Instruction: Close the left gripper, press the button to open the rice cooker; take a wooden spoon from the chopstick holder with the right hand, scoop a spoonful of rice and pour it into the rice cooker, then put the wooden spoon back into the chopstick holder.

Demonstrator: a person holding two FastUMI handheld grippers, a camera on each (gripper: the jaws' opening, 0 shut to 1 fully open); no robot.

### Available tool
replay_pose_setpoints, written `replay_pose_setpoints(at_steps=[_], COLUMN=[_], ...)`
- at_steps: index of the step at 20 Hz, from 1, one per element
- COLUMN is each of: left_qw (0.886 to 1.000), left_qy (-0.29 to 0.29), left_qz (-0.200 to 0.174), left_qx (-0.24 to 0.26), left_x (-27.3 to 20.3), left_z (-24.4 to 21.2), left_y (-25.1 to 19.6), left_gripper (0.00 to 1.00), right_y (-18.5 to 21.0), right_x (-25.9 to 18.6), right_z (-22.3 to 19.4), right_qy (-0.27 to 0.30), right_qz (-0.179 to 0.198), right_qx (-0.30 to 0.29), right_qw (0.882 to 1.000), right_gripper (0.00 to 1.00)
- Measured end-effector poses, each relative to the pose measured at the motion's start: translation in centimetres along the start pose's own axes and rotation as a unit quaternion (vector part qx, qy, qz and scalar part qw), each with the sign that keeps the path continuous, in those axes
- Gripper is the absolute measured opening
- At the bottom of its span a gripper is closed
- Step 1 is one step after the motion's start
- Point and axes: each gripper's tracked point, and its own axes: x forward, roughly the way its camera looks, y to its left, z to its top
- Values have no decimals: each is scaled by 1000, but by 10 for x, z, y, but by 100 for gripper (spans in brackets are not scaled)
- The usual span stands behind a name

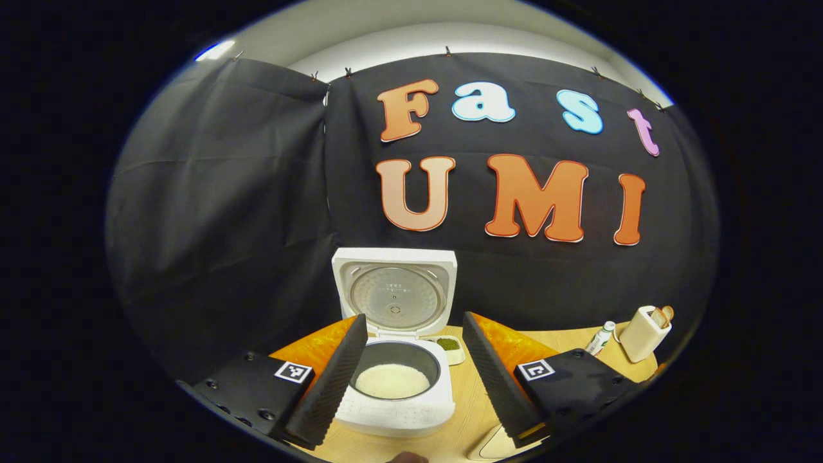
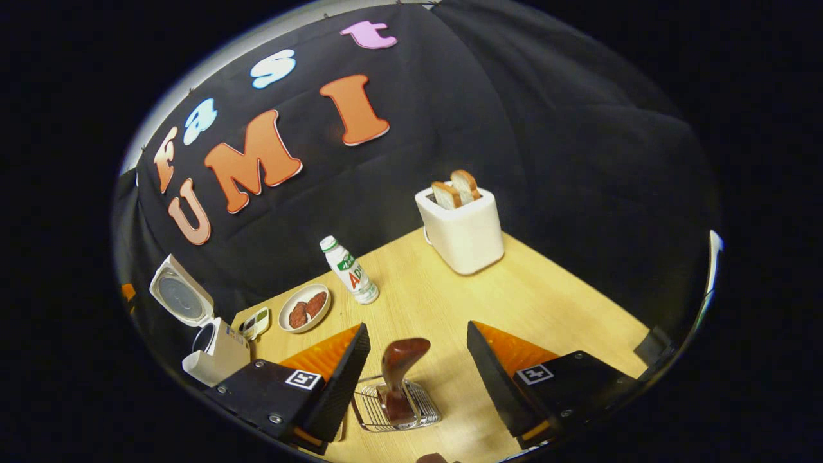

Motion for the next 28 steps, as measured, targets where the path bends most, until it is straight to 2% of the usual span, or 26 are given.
replay_pose_setpoints(at_steps=[1,2,5,11,14,15,16,17,18,24,28], left_qw=[1000,1000,1000,999,999,999,999,999,1000,999,998], left_qy=[-5,-9,-22,-43,-41,-40,-33,-30,-26,21,52], left_qz=[3,5,6,9,5,3,2,0,3,-24,-16], left_qx=[0,0,-3,-12,-22,-22,-22,-19,-17,-8,-10], left_x=[5,11,25,55,77,87,99,110,122,214,270], left_z=[8,16,39,90,109,114,117,119,122,104,78], left_y=[6,9,16,30,41,45,48,51,56,54,62], left_gripper=[97,100,97,100,100,96,100,96,98,96,96], right_y=[7,17,59,171,206,216,224,231,237,246,235], right_x=[-6,-15,-39,-91,-119,-126,-134,-139,-142,-153,-163], right_z=[16,33,84,159,184,192,198,203,205,208,206], right_qy=[-16,-32,-88,-187,-226,-238,-249,-255,-260,-262,-269], right_qz=[1,5,29,107,130,131,132,132,131,112,81], right_qx=[-15,-31,-76,-141,-160,-165,-168,-170,-171,-151,-153], right_qw=[1000,999,993,966,952,948,945,943,941,947,947], right_gripper=[94,94,95,95,95,95,95,95,95,95,95])
